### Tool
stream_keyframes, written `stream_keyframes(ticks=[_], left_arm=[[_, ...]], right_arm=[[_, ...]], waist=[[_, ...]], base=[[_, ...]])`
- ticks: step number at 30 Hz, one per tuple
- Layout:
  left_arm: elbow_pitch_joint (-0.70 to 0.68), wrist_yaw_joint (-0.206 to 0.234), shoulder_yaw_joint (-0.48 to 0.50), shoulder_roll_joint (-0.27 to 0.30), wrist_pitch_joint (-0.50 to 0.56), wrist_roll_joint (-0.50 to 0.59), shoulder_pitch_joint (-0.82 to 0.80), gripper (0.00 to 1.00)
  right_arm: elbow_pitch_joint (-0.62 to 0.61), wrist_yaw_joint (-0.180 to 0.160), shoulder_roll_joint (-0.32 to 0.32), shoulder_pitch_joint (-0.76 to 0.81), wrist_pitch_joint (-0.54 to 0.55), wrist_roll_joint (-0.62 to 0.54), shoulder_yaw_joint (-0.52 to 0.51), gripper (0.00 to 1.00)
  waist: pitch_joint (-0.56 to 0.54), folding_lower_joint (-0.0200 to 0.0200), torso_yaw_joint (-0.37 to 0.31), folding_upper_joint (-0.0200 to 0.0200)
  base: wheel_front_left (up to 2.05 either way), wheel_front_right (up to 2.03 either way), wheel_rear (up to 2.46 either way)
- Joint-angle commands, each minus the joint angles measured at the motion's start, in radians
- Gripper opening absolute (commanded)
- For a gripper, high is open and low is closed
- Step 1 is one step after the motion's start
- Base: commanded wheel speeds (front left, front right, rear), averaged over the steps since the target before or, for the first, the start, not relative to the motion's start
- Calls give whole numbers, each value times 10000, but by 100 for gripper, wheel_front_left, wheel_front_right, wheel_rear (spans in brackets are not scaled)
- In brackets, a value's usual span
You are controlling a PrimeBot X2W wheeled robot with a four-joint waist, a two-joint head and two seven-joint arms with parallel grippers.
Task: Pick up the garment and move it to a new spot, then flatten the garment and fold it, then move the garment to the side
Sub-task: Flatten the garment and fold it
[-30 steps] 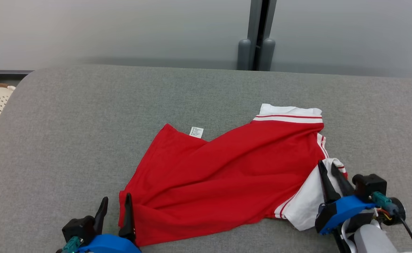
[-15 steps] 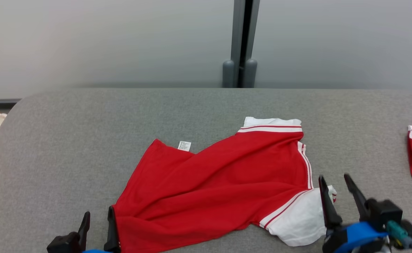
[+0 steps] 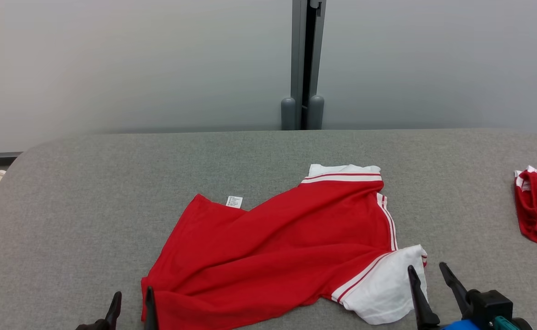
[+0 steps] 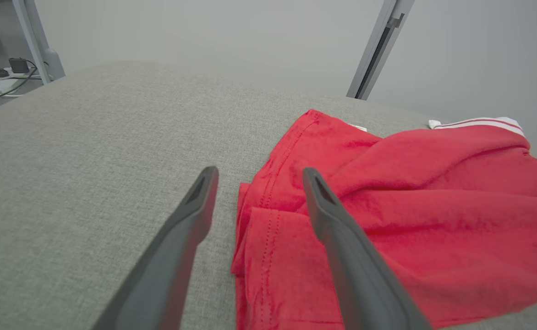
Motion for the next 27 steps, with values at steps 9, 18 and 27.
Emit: stream_keyframes(ticks=[9,18,27], left_arm=[[1345,-258,-587,-2,-47,-551,-115,100],[2090,-339,-760,1,-49,-791,-473,100],[2114,-402,-934,1,-49,-737,-526,100]], right_arm=[[325,0,-4,-42,-27,59,112,100],[526,0,-3,-139,-27,-65,6,100],[664,0,-3,-140,-27,-28,-77,100]], waist=[[187,1,40,-1],[323,1,-34,-1],[360,1,-57,-1]], base=[[0,0,0],[0,0,0],[0,0,0]])
